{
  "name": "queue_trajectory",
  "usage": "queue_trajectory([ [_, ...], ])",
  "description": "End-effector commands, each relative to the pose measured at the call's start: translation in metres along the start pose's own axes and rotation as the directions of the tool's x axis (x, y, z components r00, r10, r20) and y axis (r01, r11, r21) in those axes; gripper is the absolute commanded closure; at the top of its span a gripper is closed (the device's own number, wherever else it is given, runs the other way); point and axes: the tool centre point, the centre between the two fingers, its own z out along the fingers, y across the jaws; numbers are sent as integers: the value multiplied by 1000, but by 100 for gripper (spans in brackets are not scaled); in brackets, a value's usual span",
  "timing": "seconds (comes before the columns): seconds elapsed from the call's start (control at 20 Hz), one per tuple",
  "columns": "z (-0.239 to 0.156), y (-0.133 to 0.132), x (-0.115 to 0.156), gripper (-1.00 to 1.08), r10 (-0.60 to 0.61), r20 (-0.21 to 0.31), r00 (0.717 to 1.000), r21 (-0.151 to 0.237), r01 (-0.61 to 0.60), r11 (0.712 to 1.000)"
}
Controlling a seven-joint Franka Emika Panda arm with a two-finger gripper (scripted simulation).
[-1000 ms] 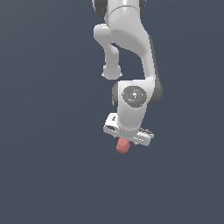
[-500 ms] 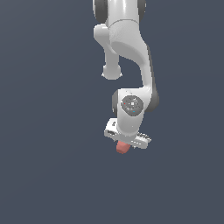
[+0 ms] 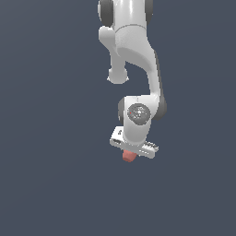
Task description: Pick up the object and move it to a goal position.
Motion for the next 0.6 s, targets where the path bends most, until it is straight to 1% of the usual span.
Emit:
queue_trajectory([
  [0.0,0,0,0,108,0,-1,1000,0,0,1000],
  [0.55,-5,2,-2,108,0,0,1000,0,0,1000],
])
